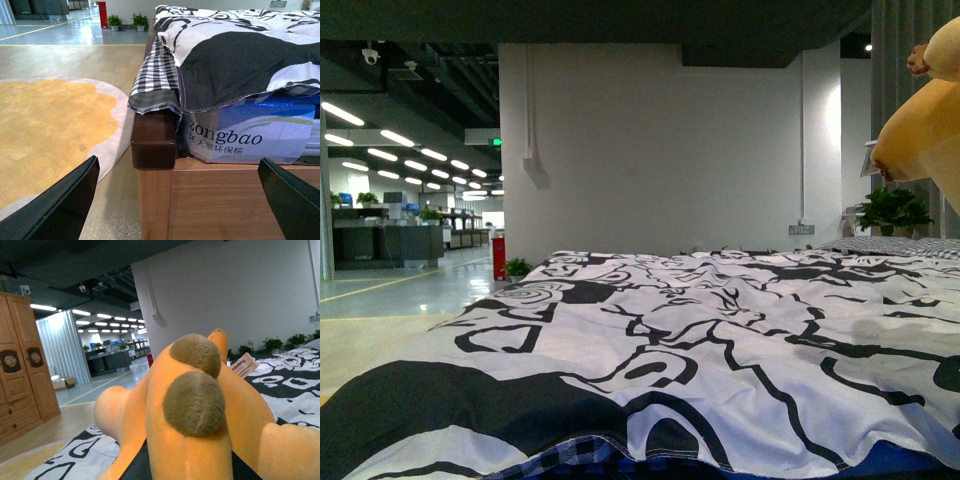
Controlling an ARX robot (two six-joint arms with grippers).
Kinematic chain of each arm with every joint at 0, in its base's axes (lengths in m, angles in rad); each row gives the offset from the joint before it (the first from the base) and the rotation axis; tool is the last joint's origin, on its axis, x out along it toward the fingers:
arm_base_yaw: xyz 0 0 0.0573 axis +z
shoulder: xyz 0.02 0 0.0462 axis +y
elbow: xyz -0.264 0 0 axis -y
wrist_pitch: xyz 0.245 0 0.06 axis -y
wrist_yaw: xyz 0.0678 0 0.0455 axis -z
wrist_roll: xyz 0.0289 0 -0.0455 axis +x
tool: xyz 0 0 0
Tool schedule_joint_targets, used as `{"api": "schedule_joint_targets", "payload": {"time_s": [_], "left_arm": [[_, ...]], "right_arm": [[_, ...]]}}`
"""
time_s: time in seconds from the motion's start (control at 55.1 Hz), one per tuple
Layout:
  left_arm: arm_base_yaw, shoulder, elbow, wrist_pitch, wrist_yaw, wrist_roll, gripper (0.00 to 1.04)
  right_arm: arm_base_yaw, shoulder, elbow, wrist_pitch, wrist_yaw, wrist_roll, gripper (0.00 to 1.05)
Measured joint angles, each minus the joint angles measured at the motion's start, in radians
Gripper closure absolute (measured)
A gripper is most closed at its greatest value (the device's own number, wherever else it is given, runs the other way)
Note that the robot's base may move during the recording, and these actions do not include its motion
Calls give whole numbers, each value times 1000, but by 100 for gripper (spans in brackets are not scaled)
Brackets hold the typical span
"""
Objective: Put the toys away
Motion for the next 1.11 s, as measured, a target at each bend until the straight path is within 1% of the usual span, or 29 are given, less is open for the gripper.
{"api": "schedule_joint_targets", "payload": {"time_s": [0.254,0.272,0.291,0.309,0.345,0.363,0.418,0.472,0.545,0.654,0.926,0.981,1.035,1.108], "left_arm": [[0,0,0,0,0,0,6],[0,0,0,0,0,0,6],[0,0,0,0,0,0,6],[0,0,0,0,0,0,6],[0,0,0,0,0,0,6],[0,0,0,0,0,0,6],[0,0,0,0,0,0,6],[0,0,0,0,0,0,6],[0,0,0,0,0,0,6],[0,0,0,0,0,0,6],[0,0,0,0,0,0,6],[0,0,0,0,0,0,6],[0,0,0,0,0,0,6],[0,0,0,0,1,0,6]], "right_arm": [[0,0,0,0,0,10,97],[2,-5,3,-21,13,-1,97],[11,-19,19,-98,48,-43,97],[16,-26,29,-148,69,-51,97],[37,-58,65,-340,145,-135,97],[42,-67,69,-381,159,-169,97],[70,-128,49,-589,220,-293,97],[94,-171,-5,-669,249,-381,97],[123,-201,-88,-671,286,-436,97],[160,-252,-178,-640,319,-477,97],[232,-369,-328,-589,385,-506,97],[287,-396,-354,-587,465,-507,97],[323,-414,-373,-585,485,-507,98],[338,-434,-396,-581,486,-510,98]]}}
